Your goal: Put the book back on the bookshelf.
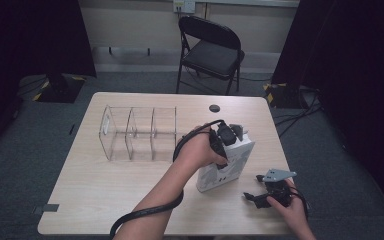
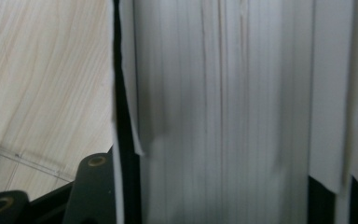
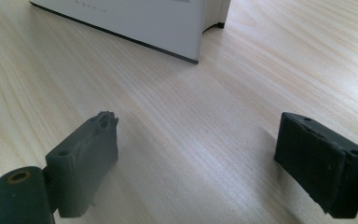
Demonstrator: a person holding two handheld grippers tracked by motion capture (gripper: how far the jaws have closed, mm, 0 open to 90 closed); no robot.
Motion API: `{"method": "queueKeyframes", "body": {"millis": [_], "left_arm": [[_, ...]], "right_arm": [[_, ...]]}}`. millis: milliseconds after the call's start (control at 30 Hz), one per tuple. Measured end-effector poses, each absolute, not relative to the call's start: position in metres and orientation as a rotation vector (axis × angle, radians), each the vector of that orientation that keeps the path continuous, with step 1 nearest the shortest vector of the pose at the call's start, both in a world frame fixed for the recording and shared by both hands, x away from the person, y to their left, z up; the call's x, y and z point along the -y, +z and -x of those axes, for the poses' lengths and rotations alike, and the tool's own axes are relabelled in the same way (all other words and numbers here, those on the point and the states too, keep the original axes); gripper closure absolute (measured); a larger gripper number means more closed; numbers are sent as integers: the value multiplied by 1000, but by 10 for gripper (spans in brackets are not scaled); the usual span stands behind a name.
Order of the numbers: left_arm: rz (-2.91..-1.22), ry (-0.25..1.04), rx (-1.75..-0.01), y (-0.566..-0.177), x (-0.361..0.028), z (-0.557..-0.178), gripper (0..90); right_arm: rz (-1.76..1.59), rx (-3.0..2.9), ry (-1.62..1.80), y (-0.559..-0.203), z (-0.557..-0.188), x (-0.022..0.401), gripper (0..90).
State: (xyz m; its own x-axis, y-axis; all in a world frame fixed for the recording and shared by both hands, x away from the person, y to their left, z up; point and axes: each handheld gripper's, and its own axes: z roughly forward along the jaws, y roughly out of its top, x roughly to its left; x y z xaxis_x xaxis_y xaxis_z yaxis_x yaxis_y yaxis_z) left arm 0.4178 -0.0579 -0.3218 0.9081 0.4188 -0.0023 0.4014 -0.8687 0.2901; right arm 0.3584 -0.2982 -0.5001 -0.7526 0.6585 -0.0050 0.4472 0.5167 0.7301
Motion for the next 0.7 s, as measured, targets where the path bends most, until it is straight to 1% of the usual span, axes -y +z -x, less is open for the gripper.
{"method": "queueKeyframes", "body": {"millis": [200,433,500,567,633,700], "left_arm": [[-2818,85,-637,-326,61,-420,427],[-2856,62,-654,-325,63,-419,467],[-2858,53,-676,-324,64,-417,479],[-2852,37,-712,-322,64,-417,512],[-2838,35,-763,-321,63,-416,516],[-2841,38,-771,-321,62,-417,518]], "right_arm": [[-939,-2473,1067,-500,-358,297,121],[-942,-2475,1070,-500,-358,297,120],[-939,-2475,1071,-500,-358,297,120],[-941,-2475,1070,-500,-358,297,120],[-942,-2475,1071,-500,-358,297,120],[-943,-2475,1070,-500,-358,297,120]]}}
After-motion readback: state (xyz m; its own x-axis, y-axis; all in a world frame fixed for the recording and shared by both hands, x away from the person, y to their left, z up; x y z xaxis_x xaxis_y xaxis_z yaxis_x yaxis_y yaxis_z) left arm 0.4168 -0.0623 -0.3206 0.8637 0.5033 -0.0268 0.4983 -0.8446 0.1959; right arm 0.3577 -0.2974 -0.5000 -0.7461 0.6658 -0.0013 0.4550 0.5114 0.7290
